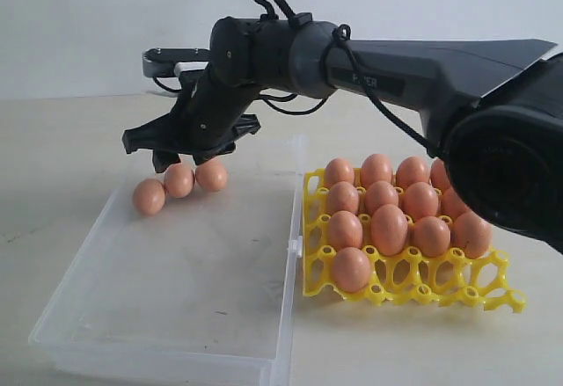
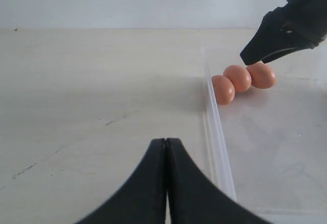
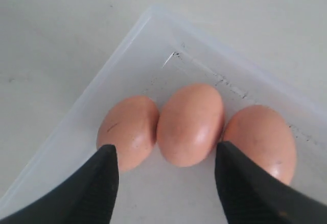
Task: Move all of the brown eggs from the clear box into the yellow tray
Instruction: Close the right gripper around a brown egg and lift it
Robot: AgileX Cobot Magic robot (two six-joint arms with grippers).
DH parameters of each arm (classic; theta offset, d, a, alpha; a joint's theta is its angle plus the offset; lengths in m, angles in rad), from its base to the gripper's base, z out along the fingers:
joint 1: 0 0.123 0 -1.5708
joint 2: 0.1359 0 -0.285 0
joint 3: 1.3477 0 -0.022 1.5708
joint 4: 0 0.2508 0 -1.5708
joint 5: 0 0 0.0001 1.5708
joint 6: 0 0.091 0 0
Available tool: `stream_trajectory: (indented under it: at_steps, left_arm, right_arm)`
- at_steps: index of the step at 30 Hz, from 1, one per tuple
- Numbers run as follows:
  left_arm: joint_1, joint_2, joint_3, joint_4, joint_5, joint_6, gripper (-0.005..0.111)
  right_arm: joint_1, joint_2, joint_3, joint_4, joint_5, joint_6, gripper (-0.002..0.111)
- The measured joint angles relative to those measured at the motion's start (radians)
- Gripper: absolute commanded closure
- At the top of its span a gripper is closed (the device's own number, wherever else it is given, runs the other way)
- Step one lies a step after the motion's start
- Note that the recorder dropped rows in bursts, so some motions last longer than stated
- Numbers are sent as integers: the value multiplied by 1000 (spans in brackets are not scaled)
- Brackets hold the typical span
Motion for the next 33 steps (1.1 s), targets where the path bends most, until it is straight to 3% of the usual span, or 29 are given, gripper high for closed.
stream_trajectory:
  at_steps: [33]
  left_arm:
    - [0,0,0,0,0,0,107]
  right_arm:
    - [-12,125,-15,52,-145,114,53]
